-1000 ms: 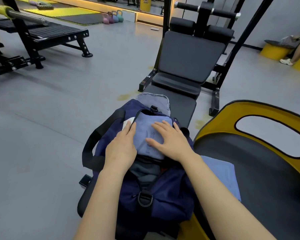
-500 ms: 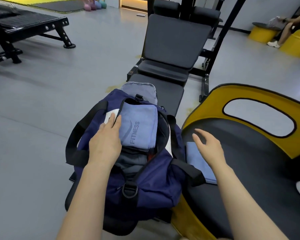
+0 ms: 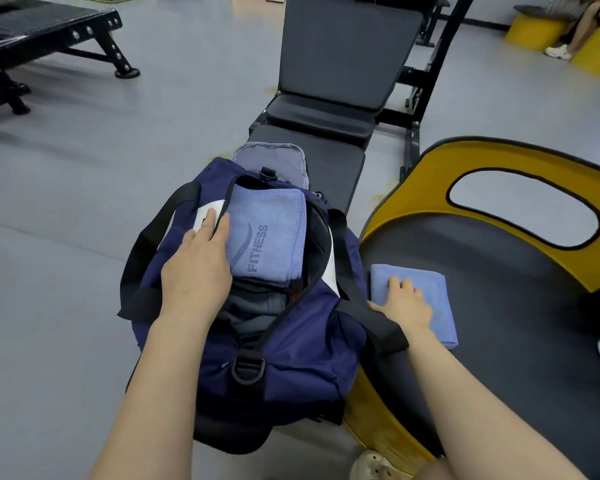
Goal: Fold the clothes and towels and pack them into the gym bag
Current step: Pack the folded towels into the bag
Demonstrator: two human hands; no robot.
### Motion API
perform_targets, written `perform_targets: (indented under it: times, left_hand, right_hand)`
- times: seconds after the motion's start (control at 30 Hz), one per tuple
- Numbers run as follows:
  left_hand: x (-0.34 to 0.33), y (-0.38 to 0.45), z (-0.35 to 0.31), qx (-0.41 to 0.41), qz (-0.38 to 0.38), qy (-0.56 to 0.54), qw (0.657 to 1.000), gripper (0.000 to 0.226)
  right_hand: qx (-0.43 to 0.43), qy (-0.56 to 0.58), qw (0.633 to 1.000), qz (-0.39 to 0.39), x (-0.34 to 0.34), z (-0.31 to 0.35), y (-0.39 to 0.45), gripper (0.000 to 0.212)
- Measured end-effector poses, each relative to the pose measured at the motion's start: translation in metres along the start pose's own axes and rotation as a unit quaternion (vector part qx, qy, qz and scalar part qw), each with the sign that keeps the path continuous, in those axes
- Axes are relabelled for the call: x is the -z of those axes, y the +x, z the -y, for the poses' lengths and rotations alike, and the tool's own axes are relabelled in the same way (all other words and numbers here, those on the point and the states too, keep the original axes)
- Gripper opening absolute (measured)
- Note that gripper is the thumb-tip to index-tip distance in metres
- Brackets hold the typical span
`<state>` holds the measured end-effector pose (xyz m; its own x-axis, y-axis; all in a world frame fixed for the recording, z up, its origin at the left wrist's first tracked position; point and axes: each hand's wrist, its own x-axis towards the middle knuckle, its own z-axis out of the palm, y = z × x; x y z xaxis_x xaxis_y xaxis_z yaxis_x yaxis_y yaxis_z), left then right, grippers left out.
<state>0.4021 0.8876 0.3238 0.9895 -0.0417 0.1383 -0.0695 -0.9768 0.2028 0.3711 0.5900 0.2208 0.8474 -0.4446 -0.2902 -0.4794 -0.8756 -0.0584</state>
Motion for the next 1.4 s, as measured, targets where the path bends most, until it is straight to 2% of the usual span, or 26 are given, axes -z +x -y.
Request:
perform_targets:
  times: [0.07, 0.2, 0.3, 0.4, 0.57, 0.63, 0.77, 0.83, 0.9, 1.0, 1.1, 1.13, 1.23, 1.4]
  left_hand:
    - [0.000, 0.000, 0.000, 0.001, 0.002, 0.002, 1.000, 0.063]
    - [0.002, -0.001, -0.001, 0.004, 0.005, 0.003, 1.000, 0.062]
    - [0.003, -0.001, -0.002, 0.004, 0.001, 0.002, 1.000, 0.061]
    - [0.002, -0.001, -0.001, 0.000, -0.003, 0.002, 1.000, 0.061]
    - [0.002, -0.001, -0.001, 0.000, 0.000, 0.000, 1.000, 0.061]
    - [0.002, -0.001, 0.000, 0.001, 0.001, 0.000, 1.000, 0.061]
    - [0.003, -0.001, -0.001, 0.001, 0.002, -0.001, 1.000, 0.061]
    - [0.003, 0.000, -0.002, 0.001, 0.003, 0.001, 1.000, 0.061]
    - [0.004, 0.000, -0.002, 0.000, 0.002, 0.002, 1.000, 0.060]
    - [0.003, 0.000, -0.001, -0.001, -0.003, -0.002, 1.000, 0.060]
    - [0.004, -0.001, -0.002, -0.001, -0.004, -0.004, 1.000, 0.061]
    - [0.004, -0.001, -0.002, -0.002, -0.004, -0.005, 1.000, 0.061]
    - [0.005, -0.001, -0.003, -0.002, -0.002, -0.007, 1.000, 0.062]
    - [0.005, 0.000, -0.002, -0.003, 0.001, -0.010, 1.000, 0.061]
  right_hand:
    - [0.001, -0.017, 1.000, -0.011, -0.003, 0.003, 0.001, 0.064]
    - [0.018, -0.026, 0.999, -0.016, 0.001, 0.004, 0.005, 0.039]
    - [0.005, 0.027, 1.000, -0.013, 0.007, 0.000, 0.007, 0.034]
    - [0.005, 0.115, 0.993, -0.027, 0.012, 0.001, 0.004, 0.036]
    - [0.091, 0.235, 0.966, -0.062, 0.014, 0.002, -0.003, 0.058]
    - [0.078, 0.269, 0.958, -0.068, 0.012, -0.003, -0.004, 0.053]
    - [0.003, 0.350, 0.932, -0.095, 0.006, -0.018, -0.005, 0.028]
    - [-0.016, 0.360, 0.928, -0.090, 0.005, -0.025, -0.005, 0.024]
    - [-0.022, 0.363, 0.927, -0.094, 0.002, -0.031, -0.003, 0.030]
    - [-0.059, 0.381, 0.917, -0.101, -0.001, -0.037, -0.002, 0.051]
    - [-0.133, 0.427, 0.892, -0.062, -0.002, -0.040, 0.002, 0.080]
    - [-0.145, 0.428, 0.891, -0.043, -0.003, -0.041, 0.003, 0.082]
    - [-0.122, 0.408, 0.905, 0.002, -0.004, -0.041, 0.003, 0.067]
    - [-0.101, 0.380, 0.919, 0.034, 0.003, -0.034, 0.002, 0.056]
